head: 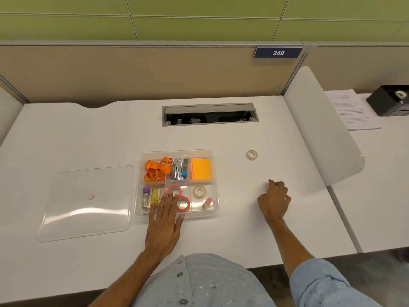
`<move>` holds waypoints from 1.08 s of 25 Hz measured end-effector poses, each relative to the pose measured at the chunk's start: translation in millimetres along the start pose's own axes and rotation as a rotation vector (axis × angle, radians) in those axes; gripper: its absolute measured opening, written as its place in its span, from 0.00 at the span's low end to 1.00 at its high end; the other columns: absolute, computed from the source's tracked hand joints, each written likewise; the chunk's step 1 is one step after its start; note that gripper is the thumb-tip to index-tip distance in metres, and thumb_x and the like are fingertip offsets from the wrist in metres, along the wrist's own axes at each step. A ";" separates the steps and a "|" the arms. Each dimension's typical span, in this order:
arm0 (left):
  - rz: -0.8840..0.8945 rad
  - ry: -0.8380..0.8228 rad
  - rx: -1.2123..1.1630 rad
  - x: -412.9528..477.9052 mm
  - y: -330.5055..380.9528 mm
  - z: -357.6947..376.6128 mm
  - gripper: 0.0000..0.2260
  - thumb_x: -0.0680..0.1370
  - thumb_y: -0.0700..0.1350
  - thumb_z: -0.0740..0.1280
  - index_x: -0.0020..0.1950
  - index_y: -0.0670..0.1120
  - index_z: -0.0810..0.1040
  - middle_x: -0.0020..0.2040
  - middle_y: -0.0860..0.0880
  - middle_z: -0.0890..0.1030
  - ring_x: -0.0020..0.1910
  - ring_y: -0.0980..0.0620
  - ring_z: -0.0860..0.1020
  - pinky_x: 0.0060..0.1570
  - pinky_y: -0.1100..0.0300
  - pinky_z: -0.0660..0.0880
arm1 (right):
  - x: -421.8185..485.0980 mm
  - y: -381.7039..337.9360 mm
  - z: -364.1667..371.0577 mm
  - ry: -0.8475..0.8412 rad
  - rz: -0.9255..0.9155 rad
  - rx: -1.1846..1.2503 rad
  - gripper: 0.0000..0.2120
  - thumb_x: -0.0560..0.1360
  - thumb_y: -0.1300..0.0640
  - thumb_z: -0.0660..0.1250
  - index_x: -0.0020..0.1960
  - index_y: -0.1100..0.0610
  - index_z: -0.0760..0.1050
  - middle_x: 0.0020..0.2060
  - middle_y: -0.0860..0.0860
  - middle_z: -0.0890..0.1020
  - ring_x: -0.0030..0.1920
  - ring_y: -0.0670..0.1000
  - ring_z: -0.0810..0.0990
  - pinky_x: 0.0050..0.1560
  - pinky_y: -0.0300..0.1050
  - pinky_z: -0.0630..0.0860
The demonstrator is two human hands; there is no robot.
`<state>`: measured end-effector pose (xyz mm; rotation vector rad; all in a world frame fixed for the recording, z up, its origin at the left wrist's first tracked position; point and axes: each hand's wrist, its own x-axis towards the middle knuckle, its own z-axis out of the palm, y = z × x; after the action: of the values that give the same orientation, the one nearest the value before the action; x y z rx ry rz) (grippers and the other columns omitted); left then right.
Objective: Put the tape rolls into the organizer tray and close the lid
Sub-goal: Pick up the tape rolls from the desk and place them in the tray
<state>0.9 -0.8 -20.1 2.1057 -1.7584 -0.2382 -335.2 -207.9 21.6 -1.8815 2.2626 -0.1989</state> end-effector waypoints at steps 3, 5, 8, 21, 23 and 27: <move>0.014 0.008 -0.009 -0.5 -1.3 0.7 0.32 0.87 0.62 0.54 0.88 0.50 0.56 0.88 0.48 0.58 0.88 0.46 0.54 0.86 0.45 0.41 | -2.3 -0.5 1.9 -0.040 -0.018 0.024 0.20 0.70 0.67 0.69 0.61 0.62 0.75 0.56 0.60 0.74 0.54 0.63 0.75 0.48 0.57 0.76; 0.015 0.005 -0.019 -0.7 -1.8 0.7 0.32 0.87 0.62 0.53 0.89 0.51 0.54 0.88 0.49 0.59 0.88 0.45 0.54 0.86 0.42 0.45 | -2.9 -1.0 1.9 -0.061 -0.030 0.089 0.19 0.71 0.67 0.69 0.61 0.63 0.74 0.57 0.60 0.72 0.53 0.64 0.76 0.45 0.58 0.79; 0.014 0.003 -0.026 -1.7 -1.6 1.0 0.32 0.88 0.63 0.52 0.89 0.53 0.51 0.88 0.48 0.58 0.87 0.45 0.55 0.86 0.44 0.44 | -8.6 -11.9 2.7 -0.053 -0.065 0.213 0.19 0.72 0.64 0.71 0.62 0.62 0.75 0.61 0.59 0.73 0.56 0.64 0.78 0.49 0.58 0.81; 0.016 -0.008 -0.029 -1.3 -2.7 -0.2 0.31 0.88 0.64 0.49 0.89 0.55 0.49 0.88 0.48 0.58 0.87 0.45 0.55 0.85 0.38 0.50 | -58.6 -130.1 -18.6 -0.175 -0.887 0.126 0.21 0.77 0.35 0.65 0.61 0.47 0.81 0.57 0.45 0.83 0.56 0.48 0.78 0.56 0.52 0.70; 0.014 -0.017 -0.026 -1.3 -3.6 0.1 0.31 0.88 0.64 0.49 0.89 0.55 0.50 0.88 0.48 0.59 0.87 0.44 0.56 0.83 0.34 0.56 | -63.4 -131.5 -11.3 -0.198 -0.925 0.033 0.24 0.77 0.33 0.63 0.62 0.49 0.81 0.59 0.47 0.83 0.58 0.50 0.78 0.59 0.54 0.71; 0.008 -0.032 -0.005 -1.0 -3.2 1.4 0.31 0.88 0.63 0.50 0.88 0.50 0.57 0.88 0.48 0.59 0.87 0.44 0.55 0.83 0.33 0.57 | -64.5 -127.0 -6.6 -0.209 -0.927 0.028 0.24 0.78 0.34 0.63 0.63 0.49 0.82 0.61 0.46 0.83 0.59 0.49 0.78 0.60 0.54 0.72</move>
<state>3.1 0.3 -22.8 2.1023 -1.7821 -0.2758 -203.9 -168.1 60.4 -2.6305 1.1122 -0.1408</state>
